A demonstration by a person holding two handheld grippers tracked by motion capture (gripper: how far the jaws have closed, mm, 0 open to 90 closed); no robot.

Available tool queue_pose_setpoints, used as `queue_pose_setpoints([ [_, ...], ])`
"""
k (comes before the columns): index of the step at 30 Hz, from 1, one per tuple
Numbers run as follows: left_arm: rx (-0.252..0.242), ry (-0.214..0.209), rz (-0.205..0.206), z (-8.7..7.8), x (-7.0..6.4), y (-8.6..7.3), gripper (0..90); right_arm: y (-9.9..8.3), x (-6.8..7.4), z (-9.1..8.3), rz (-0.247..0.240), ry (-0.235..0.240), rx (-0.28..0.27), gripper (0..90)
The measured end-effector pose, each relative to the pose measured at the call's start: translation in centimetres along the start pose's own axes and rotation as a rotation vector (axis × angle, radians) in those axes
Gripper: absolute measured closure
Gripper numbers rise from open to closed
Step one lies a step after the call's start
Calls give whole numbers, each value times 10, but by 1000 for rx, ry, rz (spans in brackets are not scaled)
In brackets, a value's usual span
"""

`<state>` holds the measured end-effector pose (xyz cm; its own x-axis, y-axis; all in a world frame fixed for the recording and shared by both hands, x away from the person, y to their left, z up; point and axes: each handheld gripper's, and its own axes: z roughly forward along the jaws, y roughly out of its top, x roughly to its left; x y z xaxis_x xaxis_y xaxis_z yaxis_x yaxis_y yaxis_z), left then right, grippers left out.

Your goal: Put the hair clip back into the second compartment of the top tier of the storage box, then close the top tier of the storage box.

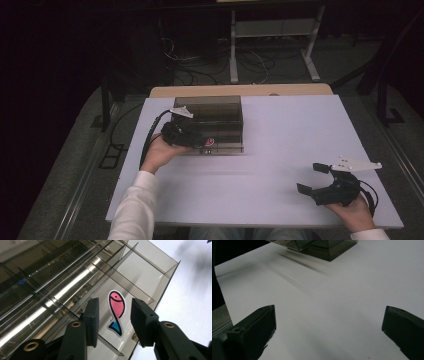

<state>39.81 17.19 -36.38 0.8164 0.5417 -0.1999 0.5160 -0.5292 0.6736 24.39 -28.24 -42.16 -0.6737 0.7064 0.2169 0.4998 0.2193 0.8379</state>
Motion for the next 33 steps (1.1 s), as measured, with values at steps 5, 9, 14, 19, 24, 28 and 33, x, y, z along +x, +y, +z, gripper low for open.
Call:
queue_pose_setpoints([
  [5, -42, 10, 1, -6, -2, 1, 545, 0, 0, 0, 1, 0, 1, 0],
  [9, -76, 28, -4, -12, -4, 2, 519, 0, 0, 0, 0, 0, 1, 0],
  [14, -113, 41, -10, -18, -7, 2, 484, 0, 0, 0, 2, 0, 3, 0],
  [19, -149, 41, -26, -24, -10, 3, 454, 0, 0, 0, 1, 0, -1, 0],
  [24, -184, 31, -19, -30, -17, 1, 431, 0, 1, 0, 1, 1, 0, 0],
  [28, -210, 25, -5, -33, -24, -2, 424, 0, 0, 0, 2, -1, -3, 0],
  [33, -241, 16, -1, -35, -29, -7, 424, 0, 0, 0, 1, -1, -1, 0],
])
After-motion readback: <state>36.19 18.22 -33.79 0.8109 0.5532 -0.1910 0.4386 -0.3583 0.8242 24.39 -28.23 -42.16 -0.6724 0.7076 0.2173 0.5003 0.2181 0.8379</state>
